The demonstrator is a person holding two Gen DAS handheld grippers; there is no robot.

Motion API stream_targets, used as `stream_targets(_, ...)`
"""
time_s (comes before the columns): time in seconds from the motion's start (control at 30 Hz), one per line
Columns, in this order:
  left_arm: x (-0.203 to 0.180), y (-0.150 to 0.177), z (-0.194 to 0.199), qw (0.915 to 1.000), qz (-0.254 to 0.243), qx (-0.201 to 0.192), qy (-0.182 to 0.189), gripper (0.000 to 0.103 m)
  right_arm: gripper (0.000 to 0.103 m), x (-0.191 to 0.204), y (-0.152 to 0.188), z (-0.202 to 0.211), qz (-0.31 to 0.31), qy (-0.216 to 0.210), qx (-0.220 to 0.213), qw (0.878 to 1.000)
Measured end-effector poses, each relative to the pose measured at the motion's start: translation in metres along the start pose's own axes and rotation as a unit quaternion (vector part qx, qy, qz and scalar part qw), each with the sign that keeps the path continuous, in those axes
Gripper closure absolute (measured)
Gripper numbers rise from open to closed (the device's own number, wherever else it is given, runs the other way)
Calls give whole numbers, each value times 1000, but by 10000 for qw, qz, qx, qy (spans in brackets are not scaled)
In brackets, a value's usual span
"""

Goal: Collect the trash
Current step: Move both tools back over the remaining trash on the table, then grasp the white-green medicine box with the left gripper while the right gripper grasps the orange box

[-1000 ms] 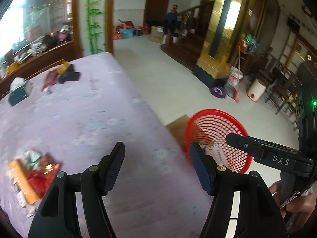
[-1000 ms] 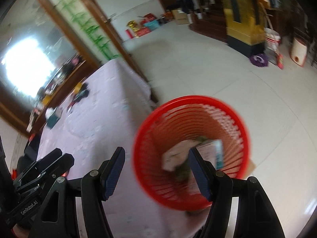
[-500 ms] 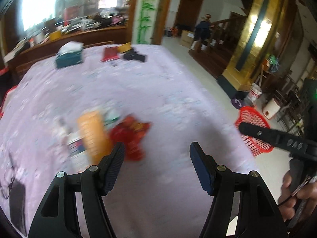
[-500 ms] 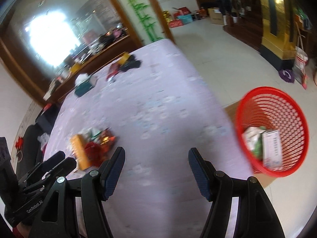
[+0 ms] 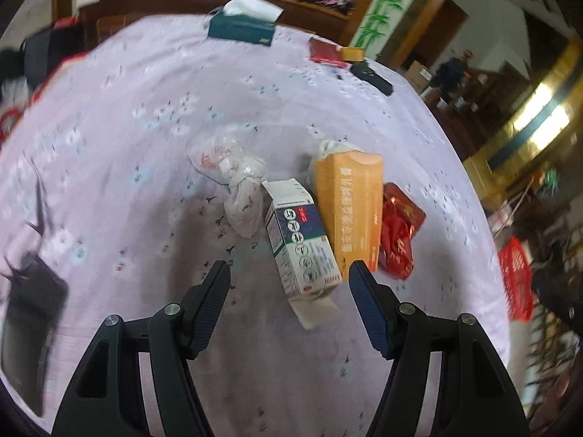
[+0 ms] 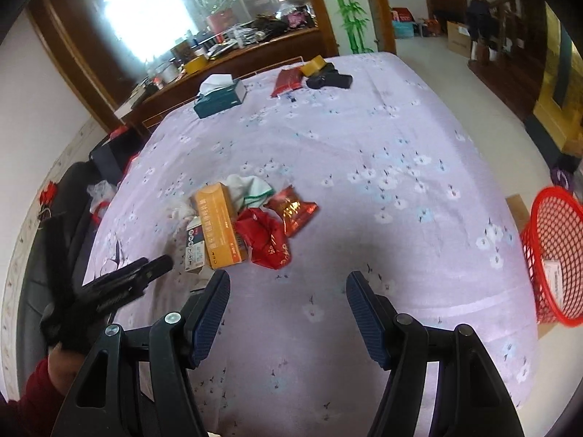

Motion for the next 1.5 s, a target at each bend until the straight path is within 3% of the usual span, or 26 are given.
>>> stream_targets(0.1, -8, -1, -13, 9999, 92, 125, 59, 38, 32, -5, -8, 4, 56, 13, -48, 10000)
stream_targets(0.3, -15, 0, -40, 9992, -3, 280, -268, 55, 32, -19, -17, 19, 159, 80, -189, 9997)
stream_targets(0.87, 7, -10, -41, 9990, 98, 110, -412, 52, 32, -31, -9, 27, 172, 102, -113, 9997)
stream_targets(1.13, -8, -19, -59, 9986, -101, 200, -469, 50, 32, -32, -6, 29, 140, 173, -107, 9997)
stream_targets(1.2, -8, -18, -65, 9986, -104, 243, -459, 56, 32, -31, -5, 30, 140, 181, -109, 9997)
stream_targets(1.27, -8, -16, -68, 9985, -132, 285, -457, 69, 32, -30, -4, 30, 158, 196, -108, 9996)
stream_targets(1.5, -4, -12, -46, 9995, -181, 14, -268, 70, 32, -26, -3, 24, 134, 162, -66, 9998)
Point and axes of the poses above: each gripper's, at about its wrist camera, not at the fingertips, and z roughly against the way its jaws point, x to its left, y to its underside, the point moved 6 cm from there along -z, roughly the way its jaws point, and after that the axes turned 6 degrees about -x, right-handed, at the moved point
